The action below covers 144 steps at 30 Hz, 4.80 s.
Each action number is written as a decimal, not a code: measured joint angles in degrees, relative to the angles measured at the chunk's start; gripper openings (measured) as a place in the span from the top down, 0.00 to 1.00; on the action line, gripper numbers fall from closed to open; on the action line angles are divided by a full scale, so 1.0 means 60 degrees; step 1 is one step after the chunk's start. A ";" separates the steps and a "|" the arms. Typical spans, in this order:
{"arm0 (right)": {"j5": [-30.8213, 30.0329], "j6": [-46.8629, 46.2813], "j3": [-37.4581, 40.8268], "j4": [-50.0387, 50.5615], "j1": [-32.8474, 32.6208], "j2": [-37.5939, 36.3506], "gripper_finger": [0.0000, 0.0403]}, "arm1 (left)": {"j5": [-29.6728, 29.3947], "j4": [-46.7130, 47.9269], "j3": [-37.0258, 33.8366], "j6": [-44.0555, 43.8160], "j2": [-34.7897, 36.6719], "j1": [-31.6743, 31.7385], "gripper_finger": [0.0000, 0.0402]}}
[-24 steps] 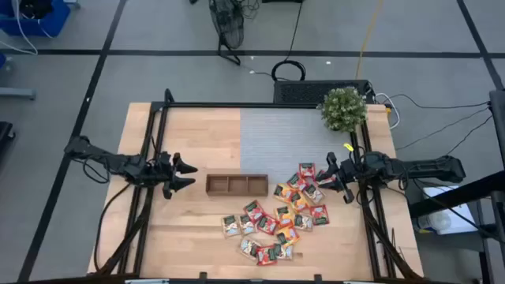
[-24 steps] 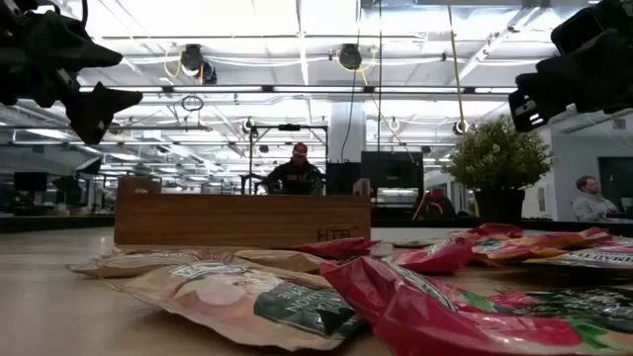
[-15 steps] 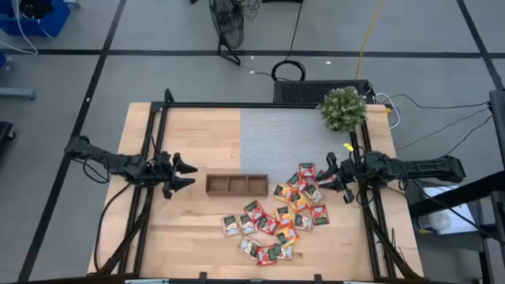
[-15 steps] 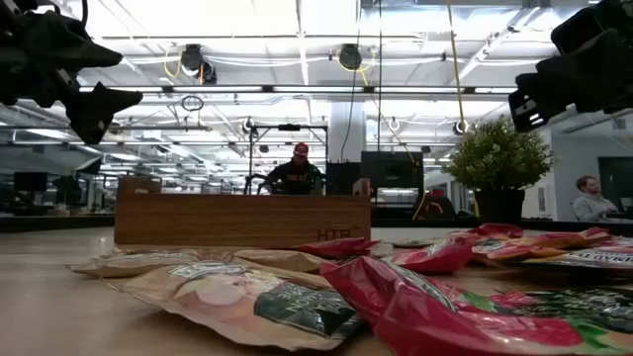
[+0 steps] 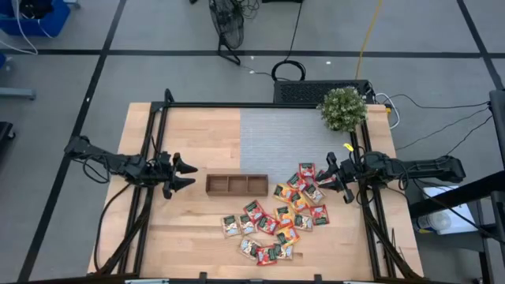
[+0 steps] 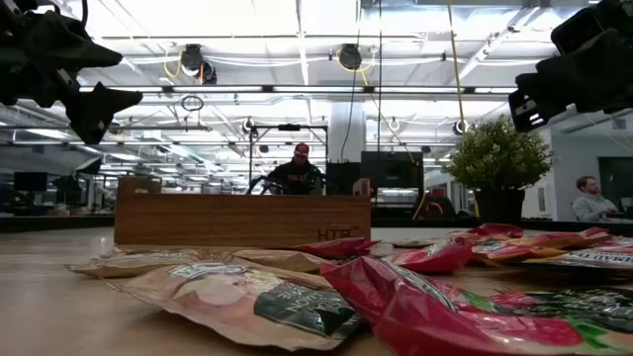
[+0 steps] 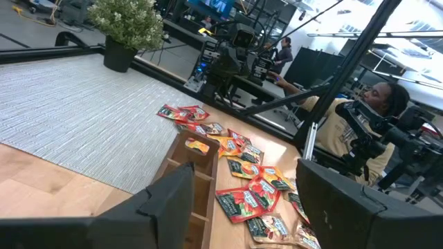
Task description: Pick & Place Tea
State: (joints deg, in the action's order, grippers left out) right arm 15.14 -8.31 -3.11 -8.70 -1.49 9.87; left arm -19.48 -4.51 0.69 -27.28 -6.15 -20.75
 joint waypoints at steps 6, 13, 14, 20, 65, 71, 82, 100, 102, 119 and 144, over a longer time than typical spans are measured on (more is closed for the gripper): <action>0.0000 0.0002 -0.0001 -0.0001 0.0003 0.0003 0.77 | -0.0001 -0.0001 0.0000 -0.0001 -0.0001 0.0000 0.38; 0.0000 -0.0002 -0.0001 0.0000 -0.0001 0.0003 0.77 | 0.0003 0.0001 0.0000 0.0003 -0.0001 0.0000 0.38; 0.0000 0.0000 -0.0001 0.0000 0.0000 0.0000 0.77 | 0.0001 0.0002 0.0000 0.0002 0.0003 0.0000 0.38; 0.0000 -0.0002 -0.0001 0.0001 0.0001 0.0002 0.77 | 0.0001 0.0000 0.0000 0.0001 0.0000 0.0000 0.38; 0.0000 -0.0002 -0.0001 0.0003 0.0003 0.0003 0.77 | 0.0003 -0.0001 0.0000 0.0002 -0.0001 0.0000 0.38; 0.0001 0.0000 0.0000 0.0000 0.0001 0.0001 0.77 | 0.0002 -0.0001 0.0000 0.0003 -0.0001 0.0000 0.38; 0.0000 0.0002 -0.0001 -0.0001 0.0001 0.0003 0.77 | 0.0001 -0.0001 0.0000 -0.0001 0.0000 0.0000 0.38; -0.0010 0.0299 0.0000 -0.0652 -0.0001 -0.0001 0.77 | 0.0003 0.0000 0.0000 0.0002 0.0000 0.0000 0.38; -0.0007 -0.0008 0.0003 -0.1146 0.0003 -0.0001 0.77 | 0.0002 0.0002 0.0000 -0.0001 0.0000 0.0000 0.38; -0.0531 -0.0741 0.0003 -0.2514 0.0003 0.0006 0.77 | 0.0001 -0.0001 0.0000 0.0001 -0.0001 0.0000 0.38; -0.5696 0.0817 -0.5654 0.6086 -0.1411 0.9602 0.37 | 0.0003 0.0000 0.0000 -0.0001 0.0003 0.0000 0.38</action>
State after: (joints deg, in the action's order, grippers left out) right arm -19.04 -3.41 -37.03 27.81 -9.96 67.49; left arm -19.46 -4.51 0.69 -27.29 -6.13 -20.75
